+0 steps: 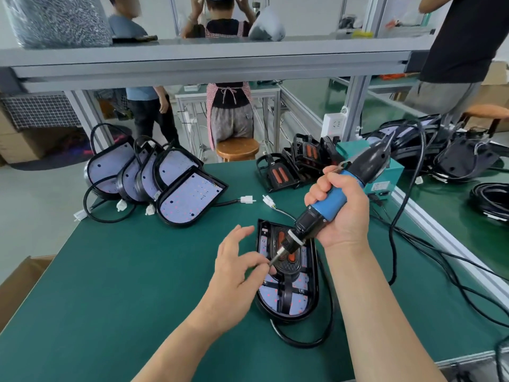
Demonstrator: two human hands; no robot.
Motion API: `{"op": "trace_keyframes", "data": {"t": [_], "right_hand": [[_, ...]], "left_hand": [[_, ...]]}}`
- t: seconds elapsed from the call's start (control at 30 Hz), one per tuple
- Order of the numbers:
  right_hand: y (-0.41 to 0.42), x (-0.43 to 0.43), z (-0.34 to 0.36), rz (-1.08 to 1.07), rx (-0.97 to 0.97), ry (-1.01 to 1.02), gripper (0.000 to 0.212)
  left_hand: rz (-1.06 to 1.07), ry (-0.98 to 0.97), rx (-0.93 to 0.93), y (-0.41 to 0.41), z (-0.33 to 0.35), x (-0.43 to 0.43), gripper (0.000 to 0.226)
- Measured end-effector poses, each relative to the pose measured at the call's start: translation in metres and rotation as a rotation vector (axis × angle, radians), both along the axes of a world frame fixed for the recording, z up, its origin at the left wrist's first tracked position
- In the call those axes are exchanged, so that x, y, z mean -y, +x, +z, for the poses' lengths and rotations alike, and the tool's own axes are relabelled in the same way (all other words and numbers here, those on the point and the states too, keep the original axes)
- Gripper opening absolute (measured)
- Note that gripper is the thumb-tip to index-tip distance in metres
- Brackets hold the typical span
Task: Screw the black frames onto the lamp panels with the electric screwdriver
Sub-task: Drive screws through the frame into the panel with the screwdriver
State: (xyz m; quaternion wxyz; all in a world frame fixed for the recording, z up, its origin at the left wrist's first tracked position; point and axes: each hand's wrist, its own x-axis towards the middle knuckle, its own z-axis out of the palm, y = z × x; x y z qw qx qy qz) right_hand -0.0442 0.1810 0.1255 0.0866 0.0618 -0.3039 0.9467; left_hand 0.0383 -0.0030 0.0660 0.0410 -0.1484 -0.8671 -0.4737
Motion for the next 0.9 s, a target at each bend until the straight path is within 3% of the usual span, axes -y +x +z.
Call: {"op": "trace_keyframes", "data": {"t": [0.1,0.43,0.6,0.73,0.83,0.9], "right_hand": [[0.002,-0.007,-0.003,-0.040,0.072,-0.091,0.011],[0.008,-0.044,-0.017,-0.208,0.321,-0.249,0.021],[0.010,-0.066,-0.033,-0.289,0.468,-0.160,0.022],[0.011,-0.084,-0.047,-0.362,0.576,-0.217,0.025],[0.013,-0.097,-0.060,-0.381,0.631,-0.173,0.022],[0.013,-0.108,-0.067,-0.386,0.660,-0.104,0.013]], "left_hand": [[0.018,0.077,0.034,0.000,0.010,-0.008,0.027],[-0.061,0.065,0.089,-0.011,0.023,-0.043,0.021],[-0.095,-0.017,0.073,-0.016,0.020,-0.060,0.025],[-0.095,-0.112,0.010,-0.022,0.016,-0.074,0.027],[-0.098,-0.159,-0.041,-0.024,0.013,-0.081,0.006],[-0.032,-0.200,-0.110,-0.028,0.010,-0.077,0.023]]}}
